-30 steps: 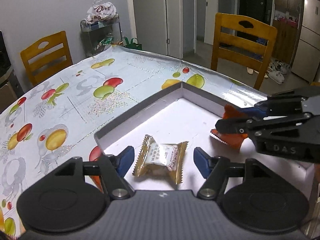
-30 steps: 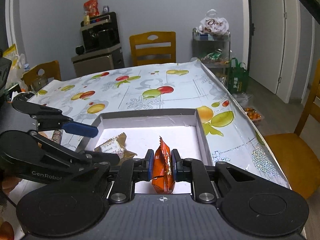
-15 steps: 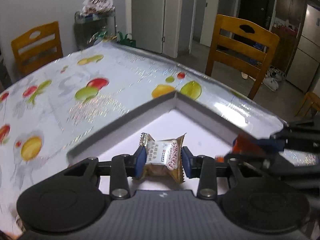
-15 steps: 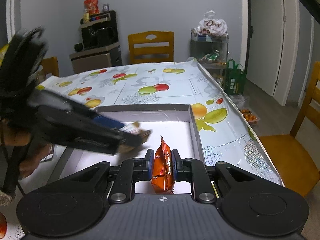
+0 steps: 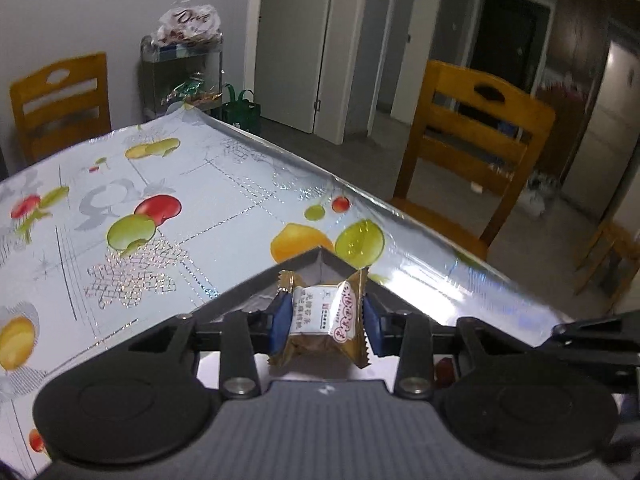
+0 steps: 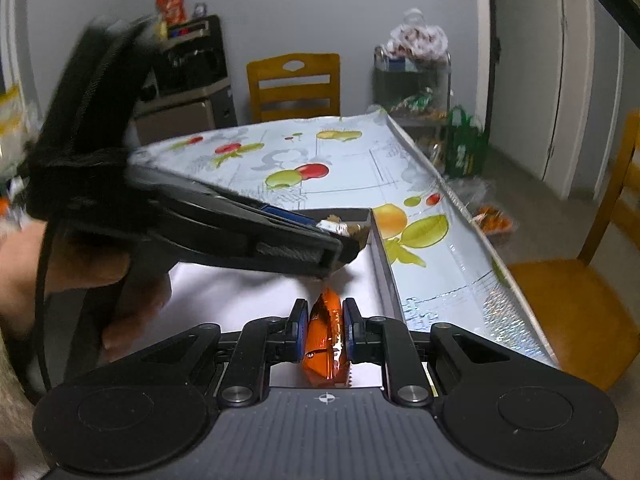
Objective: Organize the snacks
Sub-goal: 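Open the left tool over the tray to drop the gold packet while the right tool releases the orange packet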
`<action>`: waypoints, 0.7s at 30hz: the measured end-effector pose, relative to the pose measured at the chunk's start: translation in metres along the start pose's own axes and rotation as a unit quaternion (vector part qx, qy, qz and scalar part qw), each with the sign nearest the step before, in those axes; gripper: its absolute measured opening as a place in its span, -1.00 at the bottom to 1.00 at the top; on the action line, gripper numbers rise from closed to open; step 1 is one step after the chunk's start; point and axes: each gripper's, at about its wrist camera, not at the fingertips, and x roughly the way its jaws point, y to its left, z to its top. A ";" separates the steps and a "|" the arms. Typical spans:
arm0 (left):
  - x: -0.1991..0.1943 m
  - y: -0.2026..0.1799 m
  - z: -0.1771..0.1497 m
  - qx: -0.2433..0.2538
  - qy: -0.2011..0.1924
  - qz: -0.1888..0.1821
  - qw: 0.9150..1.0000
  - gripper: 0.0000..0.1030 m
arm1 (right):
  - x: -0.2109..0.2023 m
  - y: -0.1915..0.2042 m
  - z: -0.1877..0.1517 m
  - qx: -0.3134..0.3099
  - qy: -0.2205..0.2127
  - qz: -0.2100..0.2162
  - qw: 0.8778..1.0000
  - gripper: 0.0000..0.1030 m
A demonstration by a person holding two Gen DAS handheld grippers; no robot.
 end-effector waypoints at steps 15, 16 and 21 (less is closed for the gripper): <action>-0.025 0.005 -0.010 0.008 -0.001 -0.006 1.000 0.09 | 0.001 0.030 -0.008 -0.088 -0.018 -0.056 0.994 0.15; -0.029 0.004 -0.009 0.010 -0.006 -0.004 1.000 0.12 | -0.003 0.029 -0.007 -0.080 -0.021 -0.051 0.995 0.20; -0.055 0.005 -0.007 0.006 -0.030 -0.002 1.000 0.64 | -0.016 0.025 -0.002 -0.058 -0.029 -0.048 0.997 0.43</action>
